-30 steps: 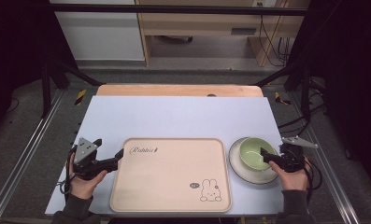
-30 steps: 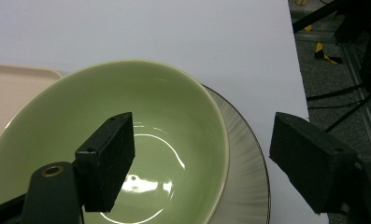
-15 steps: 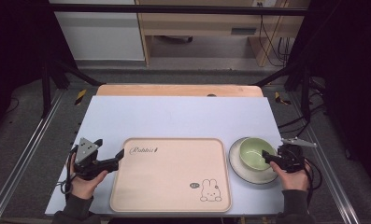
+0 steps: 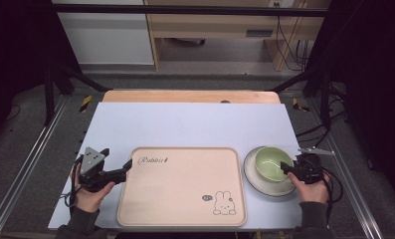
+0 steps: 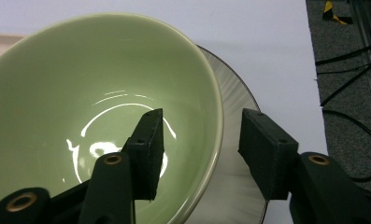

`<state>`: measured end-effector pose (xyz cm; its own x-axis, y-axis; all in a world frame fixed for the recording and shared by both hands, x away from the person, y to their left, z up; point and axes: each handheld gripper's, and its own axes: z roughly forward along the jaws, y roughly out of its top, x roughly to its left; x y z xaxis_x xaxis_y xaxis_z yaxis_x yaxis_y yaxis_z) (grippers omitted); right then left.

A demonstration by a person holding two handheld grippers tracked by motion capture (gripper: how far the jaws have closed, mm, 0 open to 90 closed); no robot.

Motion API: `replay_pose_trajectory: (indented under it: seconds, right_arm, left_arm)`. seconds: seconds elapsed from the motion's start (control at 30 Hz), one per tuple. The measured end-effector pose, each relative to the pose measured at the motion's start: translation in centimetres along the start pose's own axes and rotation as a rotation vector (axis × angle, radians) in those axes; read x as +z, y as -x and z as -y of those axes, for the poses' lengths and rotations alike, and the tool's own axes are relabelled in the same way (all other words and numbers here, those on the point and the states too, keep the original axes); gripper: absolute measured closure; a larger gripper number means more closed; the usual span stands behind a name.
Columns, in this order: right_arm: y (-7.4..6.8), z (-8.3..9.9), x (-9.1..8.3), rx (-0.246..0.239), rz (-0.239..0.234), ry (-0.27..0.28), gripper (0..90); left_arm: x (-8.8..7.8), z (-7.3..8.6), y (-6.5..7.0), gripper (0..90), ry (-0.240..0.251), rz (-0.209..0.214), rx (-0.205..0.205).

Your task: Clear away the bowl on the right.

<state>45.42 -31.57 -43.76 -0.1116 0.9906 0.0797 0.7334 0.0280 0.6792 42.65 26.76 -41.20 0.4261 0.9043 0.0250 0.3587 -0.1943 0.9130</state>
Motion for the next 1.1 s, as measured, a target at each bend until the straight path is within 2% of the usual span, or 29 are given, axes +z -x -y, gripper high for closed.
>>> replay_pose_trajectory:
  seconds: [0.33,0.43,0.47,1.1]
  right_arm:
    - [0.0,-0.1,0.5,0.006,0.003,-0.045,59.2]
    - [-0.1,-0.2,0.5,0.035,0.001,-0.057,61.5]
    - [0.1,-0.2,0.6,0.019,-0.001,-0.06,62.5]
    - [0.2,-0.5,1.2,0.046,-0.02,-0.113,75.0]
  left_arm:
    - [0.0,0.0,0.0,11.8,-0.006,0.001,0.004]
    - [0.0,0.0,0.0,11.8,-0.007,0.001,0.003]
    - [0.1,0.0,0.0,11.8,-0.007,0.0,0.003]
    - [0.1,0.1,0.0,11.9,-0.009,-0.002,0.003]
